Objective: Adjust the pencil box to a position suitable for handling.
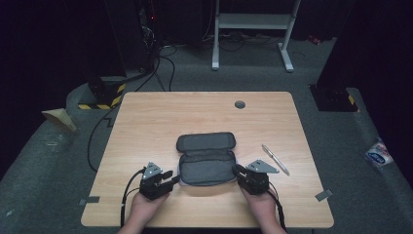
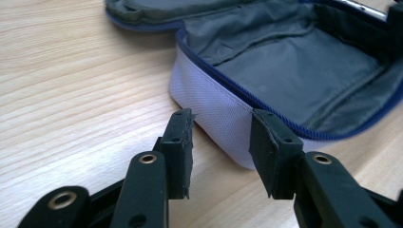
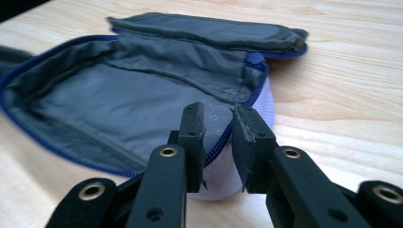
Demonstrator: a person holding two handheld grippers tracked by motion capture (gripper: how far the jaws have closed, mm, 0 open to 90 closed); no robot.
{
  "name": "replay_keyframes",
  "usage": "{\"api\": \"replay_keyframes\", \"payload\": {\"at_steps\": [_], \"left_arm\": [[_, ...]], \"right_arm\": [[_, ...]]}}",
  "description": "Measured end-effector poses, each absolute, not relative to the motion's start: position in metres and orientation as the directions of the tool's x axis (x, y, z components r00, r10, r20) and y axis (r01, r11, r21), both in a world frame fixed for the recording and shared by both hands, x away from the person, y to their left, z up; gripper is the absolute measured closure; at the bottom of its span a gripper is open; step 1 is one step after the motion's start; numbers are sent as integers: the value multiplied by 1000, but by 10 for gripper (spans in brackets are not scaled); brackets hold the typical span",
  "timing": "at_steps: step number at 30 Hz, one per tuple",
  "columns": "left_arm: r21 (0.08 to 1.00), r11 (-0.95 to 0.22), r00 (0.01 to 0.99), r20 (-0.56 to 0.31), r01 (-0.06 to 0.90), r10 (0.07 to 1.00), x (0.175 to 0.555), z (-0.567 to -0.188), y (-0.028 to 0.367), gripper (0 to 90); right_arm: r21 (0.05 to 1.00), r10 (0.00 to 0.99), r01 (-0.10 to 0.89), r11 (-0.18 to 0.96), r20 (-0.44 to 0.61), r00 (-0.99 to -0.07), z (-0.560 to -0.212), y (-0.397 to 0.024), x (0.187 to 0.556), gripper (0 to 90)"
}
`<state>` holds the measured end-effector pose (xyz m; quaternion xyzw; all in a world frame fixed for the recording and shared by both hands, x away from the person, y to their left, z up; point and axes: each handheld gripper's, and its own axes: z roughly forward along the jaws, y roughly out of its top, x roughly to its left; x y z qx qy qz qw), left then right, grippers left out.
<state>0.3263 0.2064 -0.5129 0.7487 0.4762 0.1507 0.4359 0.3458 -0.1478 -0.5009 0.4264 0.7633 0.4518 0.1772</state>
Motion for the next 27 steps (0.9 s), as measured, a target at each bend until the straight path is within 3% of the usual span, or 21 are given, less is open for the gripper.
{"api": "replay_keyframes", "payload": {"at_steps": [8, 14, 27], "left_arm": [[795, -147, 456, -176, 588, 872, 327, -514, 218, 614], [786, -161, 452, -164, 597, 877, 328, -515, 222, 609], [773, -234, 502, -123, 589, 856, 328, -520, 207, 605]], "right_arm": [[877, 809, 444, 185, 120, -575, -491, -164, 332, 691], [861, 841, 478, 175, 122, -527, -500, -182, 337, 671], [830, 834, 504, 239, 90, -544, -515, -167, 340, 635]]}}
